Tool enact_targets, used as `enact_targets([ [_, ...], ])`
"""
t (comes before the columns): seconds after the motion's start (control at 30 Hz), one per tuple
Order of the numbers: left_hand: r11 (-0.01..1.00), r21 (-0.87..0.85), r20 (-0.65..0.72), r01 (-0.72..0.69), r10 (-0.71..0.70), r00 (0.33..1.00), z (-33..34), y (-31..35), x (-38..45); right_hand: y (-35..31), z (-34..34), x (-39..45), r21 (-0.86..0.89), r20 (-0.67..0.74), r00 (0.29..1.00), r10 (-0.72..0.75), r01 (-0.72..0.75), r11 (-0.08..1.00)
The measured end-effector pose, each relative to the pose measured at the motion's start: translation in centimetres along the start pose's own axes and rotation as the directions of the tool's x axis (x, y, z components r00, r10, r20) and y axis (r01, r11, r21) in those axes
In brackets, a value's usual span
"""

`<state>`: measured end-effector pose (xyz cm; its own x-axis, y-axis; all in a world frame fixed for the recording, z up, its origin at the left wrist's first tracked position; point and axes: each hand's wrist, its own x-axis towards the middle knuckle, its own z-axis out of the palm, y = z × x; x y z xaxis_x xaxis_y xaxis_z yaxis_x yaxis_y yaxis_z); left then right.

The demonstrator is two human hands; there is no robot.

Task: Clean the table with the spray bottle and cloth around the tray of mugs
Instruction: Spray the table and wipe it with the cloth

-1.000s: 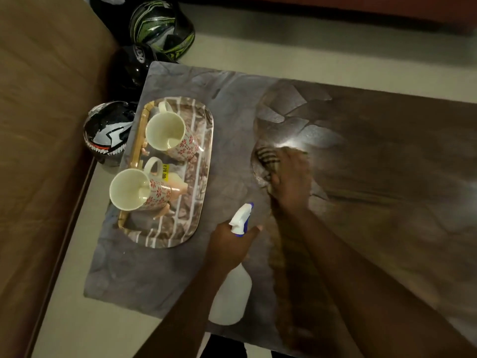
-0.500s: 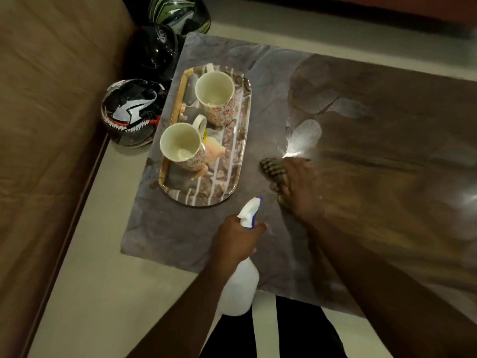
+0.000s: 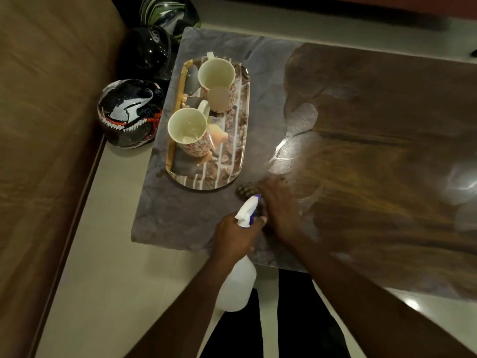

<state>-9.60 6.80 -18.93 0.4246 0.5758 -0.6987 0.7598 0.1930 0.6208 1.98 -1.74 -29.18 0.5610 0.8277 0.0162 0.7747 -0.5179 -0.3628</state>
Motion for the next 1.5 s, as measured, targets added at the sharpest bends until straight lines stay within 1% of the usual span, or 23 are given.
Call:
enact_targets([
  [0.07,1.000,-0.003,-0.034,0.021,-0.021,0.999,-0.4,-0.5,0.0,-1.0,0.2,-5.5,0.007,0.148,0.962,-0.228,0.229,0.973],
  [0.13,0.999,-0.006,-0.032,0.032,-0.033,0.999,-0.8,-0.8,-0.2,1.3,-1.2,-9.5,0.010,0.245,0.920,-0.306,0.313,0.950],
  [0.17,0.999,-0.011,-0.025,0.030,-0.031,0.999,-1.0,-1.0,-0.3,3.1,-2.0,-10.4,-0.018,0.227,0.942,-0.246,0.257,0.966],
  [0.23,1.000,-0.026,0.002,0.009,-0.009,1.000,-1.6,-1.4,-0.5,5.0,-3.5,-9.7,-0.065,0.109,0.993,0.047,-0.040,0.997],
  [0.3,1.000,-0.005,0.021,0.005,-0.005,1.000,-2.0,-1.9,-0.3,4.1,-3.2,-6.5,-0.073,-0.077,0.939,0.335,-0.341,0.937],
  [0.37,0.999,0.036,-0.001,0.030,-0.030,1.000,-2.2,-2.0,0.0,0.1,-1.8,-3.6,-0.016,-0.128,0.896,0.426,-0.432,0.902],
  [0.4,0.998,0.044,-0.016,0.036,-0.035,0.999,-2.2,-1.9,0.1,-2.1,-0.9,-3.1,-0.008,-0.092,0.927,0.364,-0.366,0.931],
  [0.47,0.999,0.033,-0.029,0.029,-0.028,0.999,-2.2,-1.6,0.1,-5.2,0.5,-4.8,-0.010,0.005,0.997,0.081,-0.081,0.997],
  [0.53,1.000,0.013,-0.014,0.006,-0.006,1.000,-2.3,-1.2,0.1,-4.8,-0.1,-7.9,0.018,0.099,0.982,-0.161,0.160,0.987],
  [0.6,1.000,0.004,0.021,0.021,-0.021,1.000,-2.4,-1.0,0.1,-1.2,-1.3,-10.0,-0.010,0.129,0.968,-0.214,0.217,0.976],
  [0.67,0.998,0.054,0.030,0.041,-0.042,0.999,-2.6,-0.7,0.3,2.9,-2.7,-9.9,-0.070,0.055,0.998,0.005,-0.001,0.998],
  [0.77,0.998,0.053,0.028,0.040,-0.042,0.999,-2.3,0.0,0.7,4.7,-3.8,-5.3,-0.035,-0.119,0.910,0.397,-0.403,0.914],
  [0.83,0.999,0.023,0.058,0.024,-0.025,0.998,-2.0,1.3,1.1,1.9,-2.7,-1.7,-0.004,-0.160,0.872,0.462,-0.469,0.883],
  [0.9,1.000,0.007,0.068,-0.010,0.009,0.998,-1.6,2.9,1.6,-1.9,-1.1,-0.1,0.054,-0.143,0.943,0.302,-0.297,0.953],
  [0.97,0.998,-0.026,0.027,-0.055,0.056,0.998,-1.4,4.1,2.1,-3.5,-0.3,-1.9,0.070,-0.023,0.999,-0.041,0.042,0.997],
  [1.03,0.996,-0.025,-0.014,-0.084,0.083,0.996,-1.3,5.1,2.8,-1.1,-1.5,-3.9,0.043,0.148,0.941,-0.303,0.300,0.953],
  [1.07,0.997,-0.020,-0.015,-0.072,0.072,0.997,-1.3,5.5,3.2,0.7,-2.4,-4.3,0.029,0.181,0.922,-0.343,0.343,0.939],
  [1.1,0.998,-0.013,-0.005,-0.061,0.061,0.998,-1.3,5.9,3.7,2.6,-3.1,-3.9,-0.002,0.186,0.938,-0.294,0.300,0.954],
  [1.17,0.998,-0.004,0.017,-0.058,0.058,0.998,-1.2,6.8,4.7,5.0,-4.3,-1.1,-0.029,0.090,0.996,-0.014,0.017,0.999],
  [1.2,0.999,-0.006,0.026,-0.044,0.044,0.999,-1.0,7.3,5.2,5.4,-4.5,1.3,-0.006,0.006,0.992,0.127,-0.127,0.992],
  [1.27,1.000,-0.013,0.022,-0.020,0.020,1.000,-0.8,8.2,5.9,4.4,-3.9,6.3,0.055,-0.051,0.960,0.275,-0.272,0.961],
  [1.37,1.000,0.003,-0.012,0.002,-0.002,1.000,-0.2,9.1,7.0,2.5,-2.0,9.4,0.091,0.004,0.984,0.176,-0.176,0.980],
  [1.5,0.999,-0.043,0.006,-0.008,0.008,1.000,0.2,11.5,7.8,4.8,-3.5,5.1,0.059,0.064,0.981,-0.185,0.181,0.982],
])
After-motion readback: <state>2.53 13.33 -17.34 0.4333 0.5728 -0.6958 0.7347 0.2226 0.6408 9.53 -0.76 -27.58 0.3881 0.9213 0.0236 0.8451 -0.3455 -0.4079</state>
